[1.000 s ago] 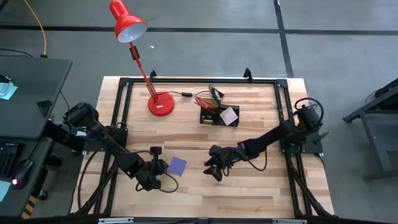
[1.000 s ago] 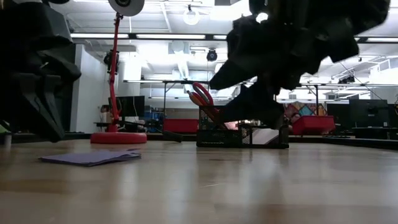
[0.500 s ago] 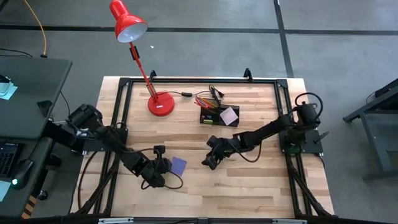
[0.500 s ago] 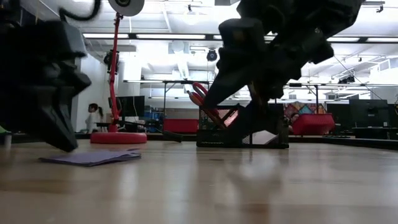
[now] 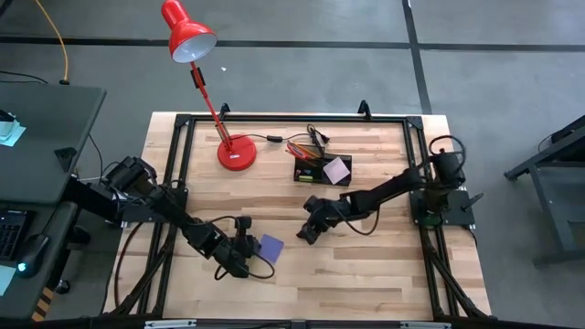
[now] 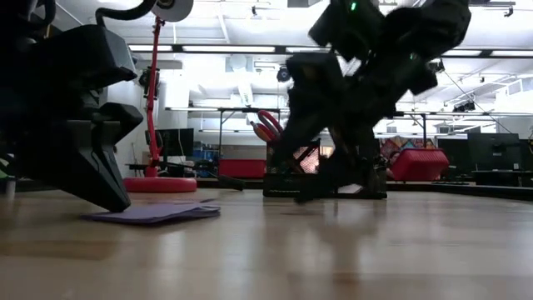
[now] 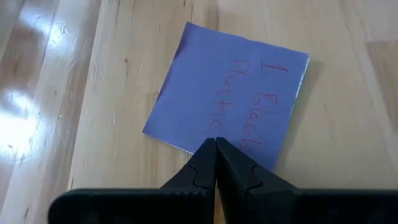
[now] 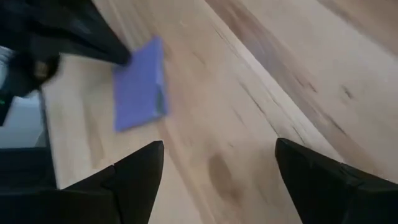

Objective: Pick and place office supplies into organizer
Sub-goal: Put the blue sticky notes into the desk organizer

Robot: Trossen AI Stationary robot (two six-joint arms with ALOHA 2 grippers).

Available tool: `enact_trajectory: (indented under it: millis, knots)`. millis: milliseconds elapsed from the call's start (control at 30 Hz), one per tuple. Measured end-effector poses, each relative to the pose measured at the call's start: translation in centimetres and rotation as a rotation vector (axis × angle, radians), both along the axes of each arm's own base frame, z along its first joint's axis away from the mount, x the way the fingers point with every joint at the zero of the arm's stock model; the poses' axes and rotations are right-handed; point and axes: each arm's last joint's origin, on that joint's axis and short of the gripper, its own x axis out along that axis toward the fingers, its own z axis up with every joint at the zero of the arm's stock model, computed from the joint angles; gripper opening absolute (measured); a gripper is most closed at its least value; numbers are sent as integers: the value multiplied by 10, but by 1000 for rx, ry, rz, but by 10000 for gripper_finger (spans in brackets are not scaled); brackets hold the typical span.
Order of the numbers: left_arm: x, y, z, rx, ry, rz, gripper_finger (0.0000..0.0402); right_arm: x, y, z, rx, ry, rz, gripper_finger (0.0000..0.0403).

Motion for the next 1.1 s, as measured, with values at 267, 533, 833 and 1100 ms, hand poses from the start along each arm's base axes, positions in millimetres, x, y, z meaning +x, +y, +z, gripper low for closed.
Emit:
enact_trajectory:
  millis: [267,533,833,1100]
  knots:
    - [9,11,1,1,-20,11,0,11,5,-22,89,-35,23,295]
    - [21,20,0,-11,-75,20,0,11,11,-22,108,-47,-2,295]
    - [33,23,-16,-46,-114,25,0,21,17,-13,65,49,13,286]
    - [36,21,-15,-44,-140,-12,0,27,26,-7,31,70,41,286]
